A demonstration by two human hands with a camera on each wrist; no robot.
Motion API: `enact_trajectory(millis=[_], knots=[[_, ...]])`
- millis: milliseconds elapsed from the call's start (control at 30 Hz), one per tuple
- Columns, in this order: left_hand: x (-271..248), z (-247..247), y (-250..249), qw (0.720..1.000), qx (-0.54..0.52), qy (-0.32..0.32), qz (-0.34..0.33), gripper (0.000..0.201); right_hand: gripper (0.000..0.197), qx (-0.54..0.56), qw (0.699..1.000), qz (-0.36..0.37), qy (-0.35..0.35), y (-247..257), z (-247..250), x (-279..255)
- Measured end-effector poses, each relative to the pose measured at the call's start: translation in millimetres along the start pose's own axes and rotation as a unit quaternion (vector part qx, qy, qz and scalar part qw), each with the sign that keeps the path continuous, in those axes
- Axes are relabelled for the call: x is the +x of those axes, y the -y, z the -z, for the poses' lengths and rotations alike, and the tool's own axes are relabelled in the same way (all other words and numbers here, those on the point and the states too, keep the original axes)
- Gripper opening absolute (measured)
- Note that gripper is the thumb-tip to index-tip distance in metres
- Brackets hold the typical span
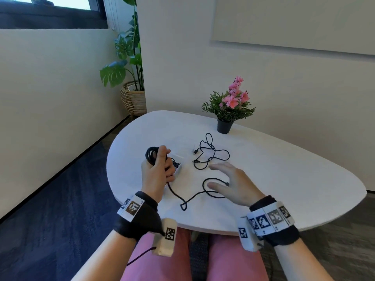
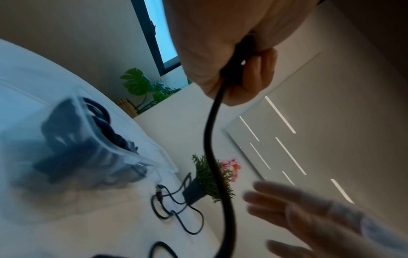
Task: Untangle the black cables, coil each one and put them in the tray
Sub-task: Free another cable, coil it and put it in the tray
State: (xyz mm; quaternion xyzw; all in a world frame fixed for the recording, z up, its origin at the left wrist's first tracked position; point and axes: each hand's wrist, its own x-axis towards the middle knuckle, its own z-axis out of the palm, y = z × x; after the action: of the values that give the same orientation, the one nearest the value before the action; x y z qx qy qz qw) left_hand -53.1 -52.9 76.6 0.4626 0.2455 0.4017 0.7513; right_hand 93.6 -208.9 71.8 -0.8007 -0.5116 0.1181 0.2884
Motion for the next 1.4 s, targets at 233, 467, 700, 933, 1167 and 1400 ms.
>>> enact_trajectory(millis=[233, 467, 700, 933, 1167, 1400], knots=[[7, -19, -9, 0.999, -0.033, -0.018, -0.033, 0.025, 0.025, 0.111, 0.986, 0.033, 0.120, 37, -45, 2], [24, 0, 22, 0.858, 0.496, 0.096, -0.094, 0.041, 0.018, 0.088, 0.992, 0.095, 0.003, 41, -13, 8], [-10, -5, 31, 0.874, 0.355, 0.317, 0.096, 0.076, 0.013, 0.064, 0.981, 0.118, -0.140, 24, -1, 11], [-12, -3, 26, 0.899, 0.241, 0.363, 0.057, 0.026, 0.012, 0.284, 0.943, 0.033, -0.169, 14, 5, 19], [-7, -6, 33, 0.964, 0.063, 0.240, 0.099, 0.051, 0.014, 0.287, 0.941, 0.037, -0.174, 14, -7, 14], [-3, -9, 26, 0.982, -0.014, 0.167, 0.090, 0.043, 0.020, 0.167, 0.978, 0.086, -0.089, 22, -46, 6]])
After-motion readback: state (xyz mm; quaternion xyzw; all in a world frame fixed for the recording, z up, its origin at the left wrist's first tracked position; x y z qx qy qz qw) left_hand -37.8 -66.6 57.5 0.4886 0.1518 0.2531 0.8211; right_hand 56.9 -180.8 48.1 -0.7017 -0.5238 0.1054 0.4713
